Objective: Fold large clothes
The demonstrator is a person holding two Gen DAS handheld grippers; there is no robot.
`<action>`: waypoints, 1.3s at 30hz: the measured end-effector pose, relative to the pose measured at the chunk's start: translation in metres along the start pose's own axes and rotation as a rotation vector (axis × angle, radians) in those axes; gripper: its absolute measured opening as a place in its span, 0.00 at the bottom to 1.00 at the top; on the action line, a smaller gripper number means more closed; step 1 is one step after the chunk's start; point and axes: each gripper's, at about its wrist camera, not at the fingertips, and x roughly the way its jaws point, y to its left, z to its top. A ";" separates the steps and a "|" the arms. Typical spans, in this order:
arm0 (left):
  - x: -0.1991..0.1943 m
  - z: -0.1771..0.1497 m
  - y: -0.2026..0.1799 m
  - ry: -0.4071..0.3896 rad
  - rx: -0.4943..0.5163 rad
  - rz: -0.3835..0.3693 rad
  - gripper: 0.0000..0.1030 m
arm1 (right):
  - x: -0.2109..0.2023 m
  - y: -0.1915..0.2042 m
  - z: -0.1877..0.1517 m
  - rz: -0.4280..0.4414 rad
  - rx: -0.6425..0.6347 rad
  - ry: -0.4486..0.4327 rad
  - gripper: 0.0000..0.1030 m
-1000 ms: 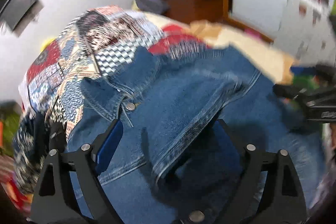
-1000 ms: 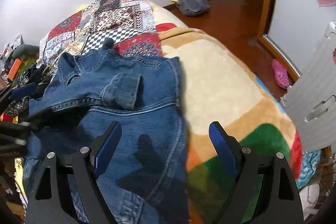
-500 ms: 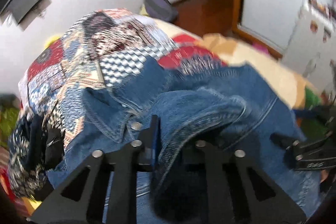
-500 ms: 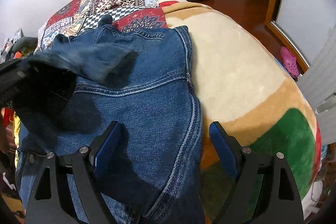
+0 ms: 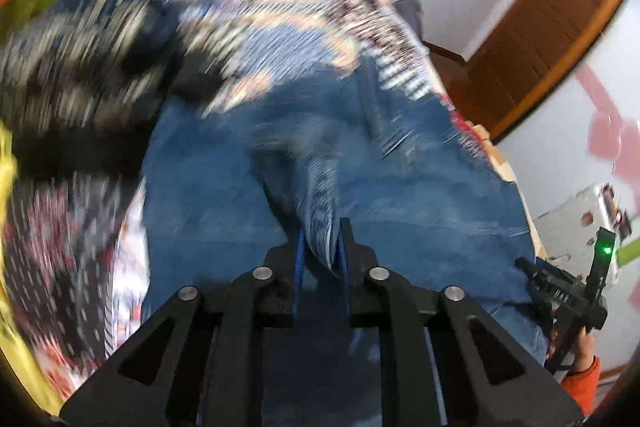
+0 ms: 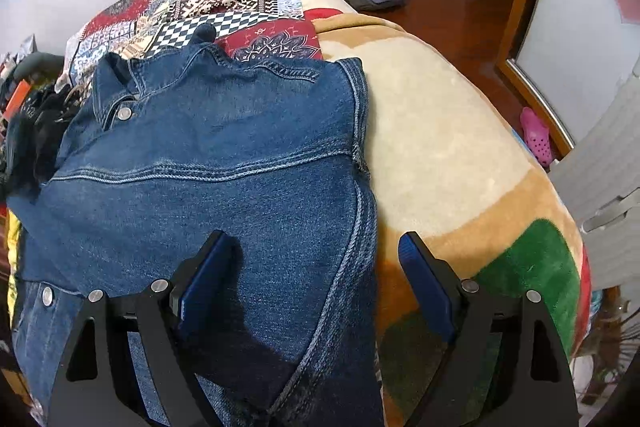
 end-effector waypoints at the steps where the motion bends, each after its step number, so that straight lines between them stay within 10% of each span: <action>1: 0.001 -0.006 0.009 0.012 -0.019 -0.008 0.17 | 0.000 0.001 0.000 -0.004 -0.003 0.002 0.81; 8: -0.003 -0.018 0.037 -0.006 -0.097 -0.094 0.25 | -0.008 0.010 0.004 -0.048 -0.025 0.007 0.81; 21: -0.053 -0.026 0.022 -0.140 0.027 -0.013 0.14 | -0.028 0.036 0.011 -0.053 -0.079 -0.038 0.81; 29: -0.035 -0.048 0.046 -0.025 0.046 0.128 0.58 | -0.004 0.035 -0.002 -0.016 -0.064 0.042 0.81; 39: -0.068 -0.017 0.097 -0.067 -0.029 0.216 0.69 | -0.020 0.020 0.023 -0.007 -0.068 0.000 0.81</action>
